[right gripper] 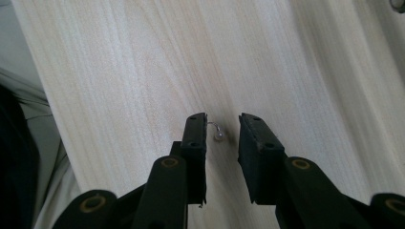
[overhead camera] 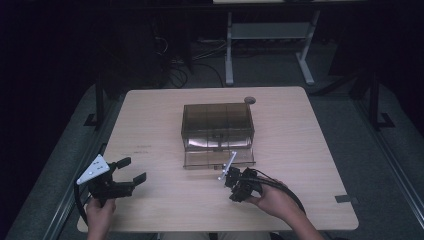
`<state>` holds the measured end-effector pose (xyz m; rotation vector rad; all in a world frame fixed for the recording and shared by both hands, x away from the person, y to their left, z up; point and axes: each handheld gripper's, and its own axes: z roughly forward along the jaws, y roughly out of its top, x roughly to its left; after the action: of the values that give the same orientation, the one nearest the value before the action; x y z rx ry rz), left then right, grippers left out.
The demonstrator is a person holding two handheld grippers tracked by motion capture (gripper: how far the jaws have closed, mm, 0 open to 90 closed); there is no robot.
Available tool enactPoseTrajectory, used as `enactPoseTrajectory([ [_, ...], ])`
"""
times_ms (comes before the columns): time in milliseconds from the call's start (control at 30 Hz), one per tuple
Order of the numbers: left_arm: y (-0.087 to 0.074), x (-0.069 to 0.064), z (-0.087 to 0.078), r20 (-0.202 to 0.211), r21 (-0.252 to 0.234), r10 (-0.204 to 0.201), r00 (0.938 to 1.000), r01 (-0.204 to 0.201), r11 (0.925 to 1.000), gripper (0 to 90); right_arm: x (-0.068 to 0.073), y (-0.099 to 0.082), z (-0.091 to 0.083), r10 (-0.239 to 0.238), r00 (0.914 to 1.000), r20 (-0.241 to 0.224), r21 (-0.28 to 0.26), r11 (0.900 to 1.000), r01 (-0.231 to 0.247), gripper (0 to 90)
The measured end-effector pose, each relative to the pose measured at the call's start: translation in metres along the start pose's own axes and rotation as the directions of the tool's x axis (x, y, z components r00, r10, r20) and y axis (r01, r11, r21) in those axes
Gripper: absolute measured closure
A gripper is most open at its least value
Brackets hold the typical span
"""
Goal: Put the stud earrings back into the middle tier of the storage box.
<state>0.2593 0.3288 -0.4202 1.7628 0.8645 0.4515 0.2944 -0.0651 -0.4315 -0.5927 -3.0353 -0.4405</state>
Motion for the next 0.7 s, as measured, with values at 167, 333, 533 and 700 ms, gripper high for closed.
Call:
enactPoseTrajectory([
  [167,0.0002,0.0,0.0001,0.0,0.0,0.001,1.0,-0.001,1.0,12.9,0.0011,0.0012,0.0017,-0.009,0.9999,0.006,0.008,0.9999,0.009,74.0],
  [333,0.0001,-0.0002,-0.0003,-0.001,0.0,-0.001,1.0,0.001,1.0,12.9,0.002,0.003,0.0039,-0.018,0.9998,0.013,0.021,0.9996,0.017,76.5],
  [533,0.0002,0.0003,-0.0001,-0.001,0.0,-0.001,1.0,0.001,1.0,12.9,0.0025,0.0038,0.0069,-0.024,0.9995,0.02,0.04,0.9989,0.023,79.1],
  [700,0.0003,-0.0003,-0.0004,-0.002,-0.001,-0.001,1.0,0.001,1.0,12.9,0.0015,0.0052,0.0078,-0.02,0.9997,0.017,0.045,0.9988,0.019,83.5],
])
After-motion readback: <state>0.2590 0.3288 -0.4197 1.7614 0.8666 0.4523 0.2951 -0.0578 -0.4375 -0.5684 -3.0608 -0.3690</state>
